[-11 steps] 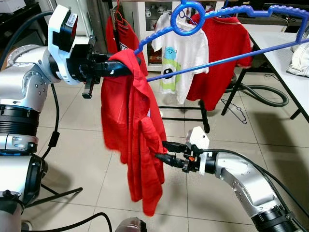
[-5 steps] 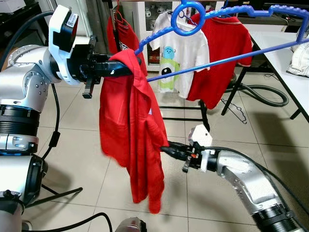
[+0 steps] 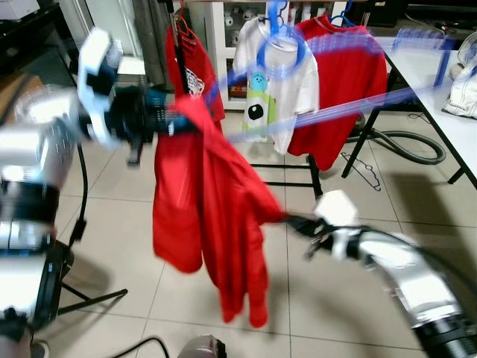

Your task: Hang hanger

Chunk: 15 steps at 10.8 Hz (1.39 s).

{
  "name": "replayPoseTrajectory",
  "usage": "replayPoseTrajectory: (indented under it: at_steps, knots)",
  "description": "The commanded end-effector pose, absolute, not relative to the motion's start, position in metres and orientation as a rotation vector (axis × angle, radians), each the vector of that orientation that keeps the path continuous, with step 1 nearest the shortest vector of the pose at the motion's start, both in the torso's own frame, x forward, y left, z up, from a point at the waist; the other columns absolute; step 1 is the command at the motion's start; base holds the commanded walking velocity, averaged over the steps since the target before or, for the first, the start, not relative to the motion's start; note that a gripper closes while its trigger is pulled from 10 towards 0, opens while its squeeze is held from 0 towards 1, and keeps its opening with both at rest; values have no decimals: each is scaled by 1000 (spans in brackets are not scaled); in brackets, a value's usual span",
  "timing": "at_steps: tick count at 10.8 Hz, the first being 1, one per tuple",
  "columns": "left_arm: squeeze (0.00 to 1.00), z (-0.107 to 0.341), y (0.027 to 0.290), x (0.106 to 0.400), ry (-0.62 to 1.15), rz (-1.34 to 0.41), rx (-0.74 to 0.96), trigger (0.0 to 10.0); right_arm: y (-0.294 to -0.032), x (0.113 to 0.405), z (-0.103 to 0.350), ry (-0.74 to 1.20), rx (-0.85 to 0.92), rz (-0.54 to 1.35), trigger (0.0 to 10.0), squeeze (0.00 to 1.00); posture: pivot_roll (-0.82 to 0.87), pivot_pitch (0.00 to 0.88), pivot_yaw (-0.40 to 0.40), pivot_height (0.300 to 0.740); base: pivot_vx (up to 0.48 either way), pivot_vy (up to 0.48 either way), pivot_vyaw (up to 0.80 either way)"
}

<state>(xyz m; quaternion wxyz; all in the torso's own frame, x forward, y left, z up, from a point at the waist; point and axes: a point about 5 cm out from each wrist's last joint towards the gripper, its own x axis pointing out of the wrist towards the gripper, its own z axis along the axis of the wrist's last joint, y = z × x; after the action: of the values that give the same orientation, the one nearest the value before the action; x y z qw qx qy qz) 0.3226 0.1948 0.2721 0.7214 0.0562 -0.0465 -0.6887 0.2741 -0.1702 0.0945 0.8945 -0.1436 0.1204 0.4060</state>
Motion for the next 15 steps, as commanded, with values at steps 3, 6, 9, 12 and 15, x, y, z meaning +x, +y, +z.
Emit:
replayPoseTrajectory:
  at_steps: [3,6,9,12,15]
  knots:
    - [0,267,205,313,-73,-1482,217,0,-218,283,94,276,-368,553,0,0,60,0,84,740,0,0,0]
    - [0,212,231,300,108,-1245,362,0,-274,294,122,109,-392,119,0,0,50,0,95,740,0,0,0]
    - [0,203,227,301,39,-1105,375,0,-255,294,117,130,-219,232,2941,0,52,0,75,740,0,0,0]
    - [0,218,208,304,-61,-1243,234,0,-224,285,84,285,-75,428,10000,1000,45,0,65,740,0,0,0]
    - [0,249,204,305,-82,-1424,154,0,-195,286,100,191,-12,667,10000,1000,50,0,40,740,0,0,0]
